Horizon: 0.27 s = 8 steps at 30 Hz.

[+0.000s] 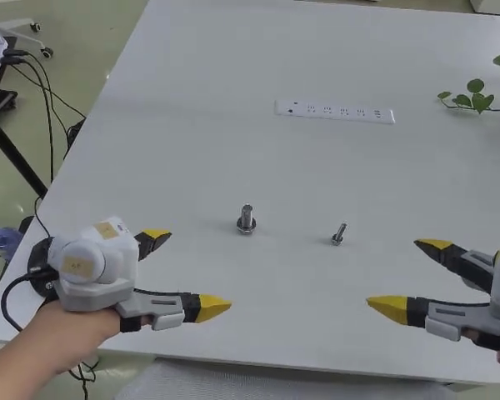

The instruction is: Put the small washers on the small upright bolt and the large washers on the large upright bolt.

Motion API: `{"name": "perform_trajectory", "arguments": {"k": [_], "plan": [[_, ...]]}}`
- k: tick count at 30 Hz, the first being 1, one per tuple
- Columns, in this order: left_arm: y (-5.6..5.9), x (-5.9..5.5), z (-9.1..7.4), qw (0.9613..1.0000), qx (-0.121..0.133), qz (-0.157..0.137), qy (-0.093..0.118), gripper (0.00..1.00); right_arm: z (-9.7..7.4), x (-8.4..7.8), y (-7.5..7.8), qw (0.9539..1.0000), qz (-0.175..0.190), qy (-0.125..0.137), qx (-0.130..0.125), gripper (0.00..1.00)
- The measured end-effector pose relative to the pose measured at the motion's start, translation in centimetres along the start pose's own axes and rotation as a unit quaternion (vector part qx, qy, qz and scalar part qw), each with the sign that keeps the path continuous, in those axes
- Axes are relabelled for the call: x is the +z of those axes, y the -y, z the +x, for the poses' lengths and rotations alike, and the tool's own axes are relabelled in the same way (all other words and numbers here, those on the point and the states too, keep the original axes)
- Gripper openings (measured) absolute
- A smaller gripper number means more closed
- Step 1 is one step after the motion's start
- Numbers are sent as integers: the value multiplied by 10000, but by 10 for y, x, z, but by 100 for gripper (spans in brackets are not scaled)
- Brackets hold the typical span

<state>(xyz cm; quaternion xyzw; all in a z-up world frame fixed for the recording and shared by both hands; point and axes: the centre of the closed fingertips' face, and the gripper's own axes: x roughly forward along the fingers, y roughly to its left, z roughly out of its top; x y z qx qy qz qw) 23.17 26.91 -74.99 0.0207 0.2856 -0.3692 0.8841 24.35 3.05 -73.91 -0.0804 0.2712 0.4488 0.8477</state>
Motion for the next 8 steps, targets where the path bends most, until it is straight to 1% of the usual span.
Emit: {"name": "perform_trajectory", "arguments": {"k": [2, 4, 8], "plan": [[-2, -2, 1, 10000, -4, 12, -52, 92, 2, -4, -1, 10000, 1, -43, 10, 84], [-2, -2, 2, 10000, -19, 28, -34, 92, 2, -5, 0, 10000, 34, -39, 22, 85], [-2, -3, 2, 10000, -41, 49, -64, 92, 3, -3, 1, 10000, 49, 36, 45, 89]]}}
